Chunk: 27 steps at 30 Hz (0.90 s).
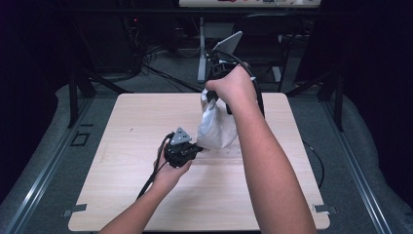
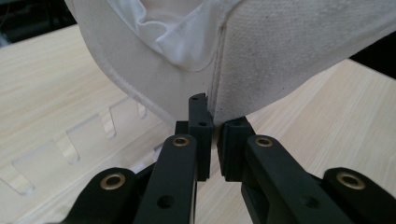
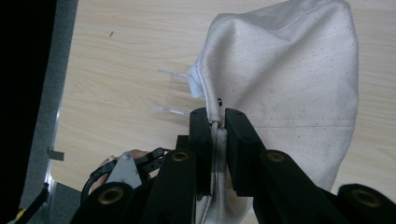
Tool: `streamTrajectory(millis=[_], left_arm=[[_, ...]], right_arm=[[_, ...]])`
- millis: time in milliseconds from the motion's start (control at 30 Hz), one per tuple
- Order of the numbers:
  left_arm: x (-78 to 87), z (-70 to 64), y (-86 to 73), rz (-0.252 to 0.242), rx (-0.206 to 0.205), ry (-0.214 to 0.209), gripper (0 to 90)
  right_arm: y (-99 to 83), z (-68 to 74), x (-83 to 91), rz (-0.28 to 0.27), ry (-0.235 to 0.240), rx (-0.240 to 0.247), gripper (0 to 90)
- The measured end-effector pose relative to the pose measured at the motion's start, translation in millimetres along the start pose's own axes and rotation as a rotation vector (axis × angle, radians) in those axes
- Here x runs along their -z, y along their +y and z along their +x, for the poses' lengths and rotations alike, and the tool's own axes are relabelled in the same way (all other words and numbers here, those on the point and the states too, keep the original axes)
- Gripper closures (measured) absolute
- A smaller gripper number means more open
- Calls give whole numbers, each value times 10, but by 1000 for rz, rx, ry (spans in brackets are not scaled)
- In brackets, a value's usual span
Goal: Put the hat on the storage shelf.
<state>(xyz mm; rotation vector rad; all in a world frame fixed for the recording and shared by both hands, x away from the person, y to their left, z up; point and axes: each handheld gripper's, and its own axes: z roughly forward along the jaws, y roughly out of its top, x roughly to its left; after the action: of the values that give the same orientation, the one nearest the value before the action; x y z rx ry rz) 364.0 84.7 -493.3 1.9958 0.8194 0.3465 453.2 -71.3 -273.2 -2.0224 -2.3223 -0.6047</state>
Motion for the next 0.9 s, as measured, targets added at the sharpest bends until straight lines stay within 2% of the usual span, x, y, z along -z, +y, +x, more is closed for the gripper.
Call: streamTrajectory(millis=[267,400,433,533,600,800,900], left_arm=[[-31,11,-18,26,29,-1,860],[-21,31,-41,60,44,-2,862],[-26,43,-61,79,47,5,862],[-68,108,-171,101,69,-12,860],[-79,102,-211,86,74,-9,859],[-80,66,-222,69,40,10,851],[-64,49,-236,58,58,9,800]], right_arm=[[-9,-47,-104,22,14,1,818],[-16,-54,-162,20,22,-2,818],[-19,-55,-177,30,16,4,818],[-38,-54,-279,42,9,5,818],[-39,-74,-355,59,8,12,818],[-31,-79,-401,61,11,8,817],[-33,-76,-406,54,13,4,816]])
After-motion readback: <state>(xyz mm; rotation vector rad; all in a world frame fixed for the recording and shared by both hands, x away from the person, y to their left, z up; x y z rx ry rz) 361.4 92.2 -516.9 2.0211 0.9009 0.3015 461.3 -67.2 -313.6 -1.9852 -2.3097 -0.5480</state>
